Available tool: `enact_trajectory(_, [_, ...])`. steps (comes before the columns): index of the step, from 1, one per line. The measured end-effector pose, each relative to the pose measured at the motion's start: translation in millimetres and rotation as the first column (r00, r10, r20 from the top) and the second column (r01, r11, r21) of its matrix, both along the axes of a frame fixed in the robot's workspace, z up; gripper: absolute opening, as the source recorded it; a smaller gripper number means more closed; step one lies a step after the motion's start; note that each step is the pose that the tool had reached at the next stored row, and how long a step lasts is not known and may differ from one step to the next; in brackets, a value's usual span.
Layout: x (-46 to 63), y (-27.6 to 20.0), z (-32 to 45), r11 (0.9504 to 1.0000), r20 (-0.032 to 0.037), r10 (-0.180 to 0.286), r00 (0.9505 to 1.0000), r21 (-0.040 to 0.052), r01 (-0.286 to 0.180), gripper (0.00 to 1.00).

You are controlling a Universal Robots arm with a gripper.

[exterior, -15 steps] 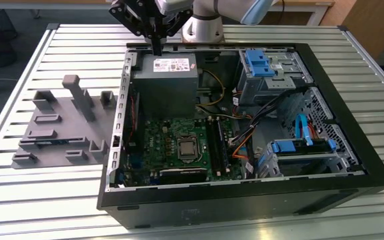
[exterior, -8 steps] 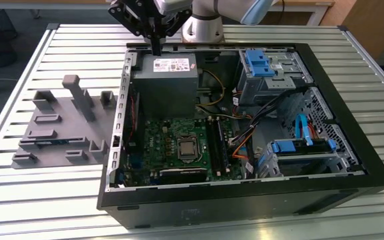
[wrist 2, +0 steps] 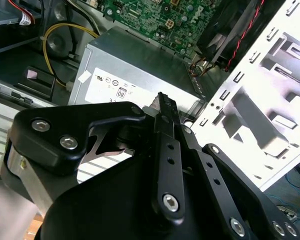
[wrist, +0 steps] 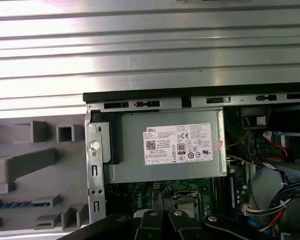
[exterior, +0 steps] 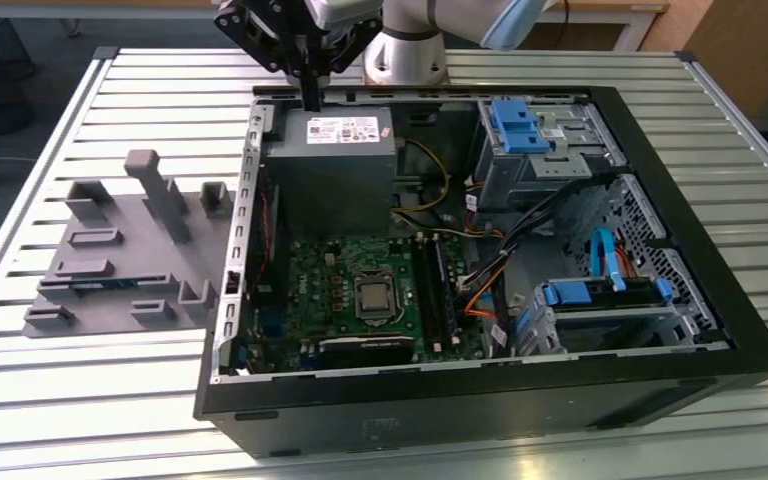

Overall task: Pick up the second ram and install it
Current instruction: 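Reach for the second ram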

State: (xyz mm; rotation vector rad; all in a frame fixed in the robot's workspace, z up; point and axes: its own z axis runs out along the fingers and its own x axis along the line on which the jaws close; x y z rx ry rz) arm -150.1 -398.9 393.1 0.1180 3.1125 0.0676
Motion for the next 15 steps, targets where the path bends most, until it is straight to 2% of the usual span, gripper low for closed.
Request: enact_trajectory(15, [-2.6, 0.0, 0.0, 1.0000, 0.0001, 0.000, 1.0000, 0.0000, 0.000, 0.11])
